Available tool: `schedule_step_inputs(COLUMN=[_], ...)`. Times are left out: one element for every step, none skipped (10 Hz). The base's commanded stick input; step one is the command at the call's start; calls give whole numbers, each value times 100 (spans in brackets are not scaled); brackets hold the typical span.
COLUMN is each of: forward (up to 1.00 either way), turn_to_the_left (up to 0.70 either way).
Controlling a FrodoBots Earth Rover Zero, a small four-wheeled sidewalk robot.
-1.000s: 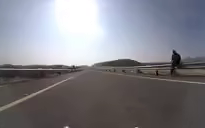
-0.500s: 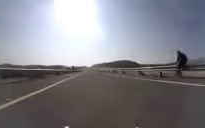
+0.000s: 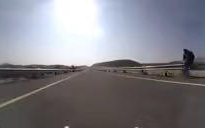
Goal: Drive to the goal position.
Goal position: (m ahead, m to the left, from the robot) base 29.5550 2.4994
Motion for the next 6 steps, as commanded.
schedule_step_inputs(forward=[100, 100, 100, 100, 100, 100], turn_to_the_left=[0, 11, 40, 29, 0, 0])
